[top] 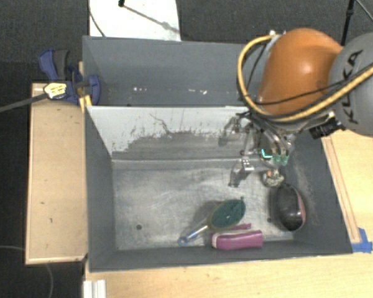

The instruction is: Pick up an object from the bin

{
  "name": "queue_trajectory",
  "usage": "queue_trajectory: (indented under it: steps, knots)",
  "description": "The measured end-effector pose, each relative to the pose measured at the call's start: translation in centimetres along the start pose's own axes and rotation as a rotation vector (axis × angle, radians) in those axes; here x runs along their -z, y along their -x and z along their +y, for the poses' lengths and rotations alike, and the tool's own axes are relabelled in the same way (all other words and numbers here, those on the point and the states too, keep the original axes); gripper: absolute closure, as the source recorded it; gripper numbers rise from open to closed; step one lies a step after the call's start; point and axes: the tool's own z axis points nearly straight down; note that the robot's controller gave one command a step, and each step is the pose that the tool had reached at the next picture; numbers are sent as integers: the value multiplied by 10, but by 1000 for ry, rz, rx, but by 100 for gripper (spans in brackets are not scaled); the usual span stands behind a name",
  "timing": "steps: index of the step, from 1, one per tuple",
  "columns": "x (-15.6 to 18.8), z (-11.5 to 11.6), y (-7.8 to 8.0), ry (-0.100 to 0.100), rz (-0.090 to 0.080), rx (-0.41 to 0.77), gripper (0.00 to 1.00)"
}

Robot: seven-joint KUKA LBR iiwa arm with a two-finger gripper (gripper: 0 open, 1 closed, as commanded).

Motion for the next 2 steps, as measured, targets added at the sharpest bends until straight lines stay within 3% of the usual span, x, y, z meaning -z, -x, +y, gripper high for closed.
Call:
queue_trajectory:
  steps: [1, 2]
  knots:
    - [-162, -2, -6, 0, -21, 311, 0]
    - [-107, 39, -49, 0, -26, 350, 0]
